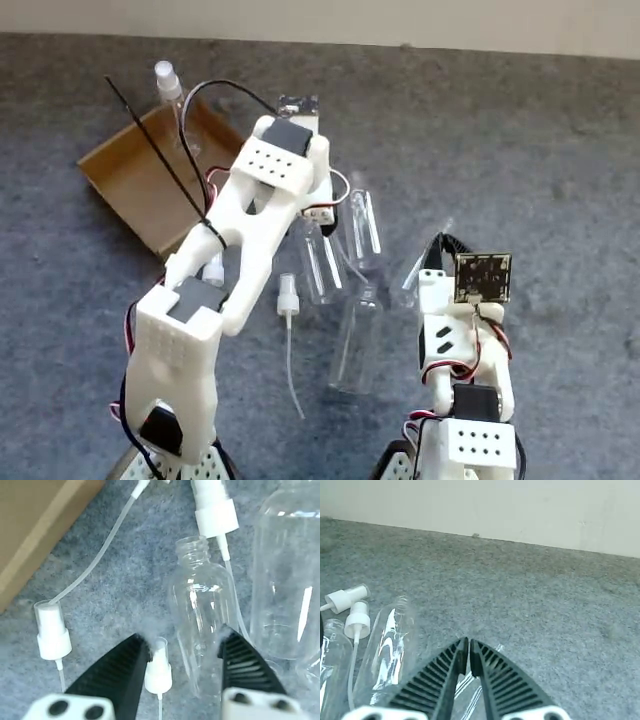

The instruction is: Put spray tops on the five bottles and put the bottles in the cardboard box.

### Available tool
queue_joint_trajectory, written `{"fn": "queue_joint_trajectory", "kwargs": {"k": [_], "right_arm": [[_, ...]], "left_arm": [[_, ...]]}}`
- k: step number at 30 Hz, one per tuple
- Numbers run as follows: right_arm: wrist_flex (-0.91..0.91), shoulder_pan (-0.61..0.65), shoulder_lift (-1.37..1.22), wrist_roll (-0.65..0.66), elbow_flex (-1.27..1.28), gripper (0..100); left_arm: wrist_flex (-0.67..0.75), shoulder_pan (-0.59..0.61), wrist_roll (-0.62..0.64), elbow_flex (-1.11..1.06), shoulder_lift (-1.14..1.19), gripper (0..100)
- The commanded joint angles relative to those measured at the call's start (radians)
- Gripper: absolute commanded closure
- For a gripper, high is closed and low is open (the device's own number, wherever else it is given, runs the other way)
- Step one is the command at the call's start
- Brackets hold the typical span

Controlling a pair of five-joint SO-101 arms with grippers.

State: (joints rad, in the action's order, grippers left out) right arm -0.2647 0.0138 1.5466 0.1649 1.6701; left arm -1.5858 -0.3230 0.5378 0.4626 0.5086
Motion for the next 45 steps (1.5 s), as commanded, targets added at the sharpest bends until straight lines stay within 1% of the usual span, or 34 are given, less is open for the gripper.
{"fn": "queue_joint_trajectory", "kwargs": {"k": [1,5,11,15,18,20,26,29,33,38,42,44,45], "right_arm": [[0.027,-0.012,0.012,0.011,0.127,99.3],[0.027,-0.012,0.012,0.011,0.127,99.3],[0.027,-0.012,0.012,0.011,0.127,99.3],[0.027,-0.012,0.012,0.011,0.127,99.3],[0.028,-0.012,0.012,0.011,0.127,99.3],[0.028,-0.012,0.012,0.011,0.127,99.3],[0.028,-0.012,0.012,0.011,0.127,99.3],[0.028,-0.012,0.012,0.011,0.127,99.3],[0.028,-0.012,0.012,0.011,0.127,99.3],[0.027,-0.012,0.012,0.011,0.127,99.3],[0.027,-0.012,0.012,0.011,0.127,99.3],[0.027,-0.012,0.012,0.011,0.127,99.3],[0.027,-0.012,0.012,0.011,0.127,99.3]], "left_arm": [[-0.005,-0.010,-0.006,0.035,0.019,83],[-0.005,-0.012,0.091,0.035,0.068,83],[-0.008,-0.007,0.101,0.056,0.068,83],[-0.012,-0.013,0.123,0.073,0.047,76],[-0.012,-0.021,0.210,0.067,0.050,73],[-0.005,-0.027,0.250,0.024,0.048,73],[0.000,-0.051,0.313,-0.073,0.048,73],[0.044,-0.050,0.347,-0.119,0.048,73],[0.114,-0.047,0.399,-0.182,0.048,77],[0.132,-0.044,0.399,-0.186,0.041,84],[0.132,-0.044,0.394,-0.186,0.041,85],[0.132,-0.044,0.342,-0.185,0.041,85],[0.132,-0.044,0.293,-0.180,0.041,85]]}}
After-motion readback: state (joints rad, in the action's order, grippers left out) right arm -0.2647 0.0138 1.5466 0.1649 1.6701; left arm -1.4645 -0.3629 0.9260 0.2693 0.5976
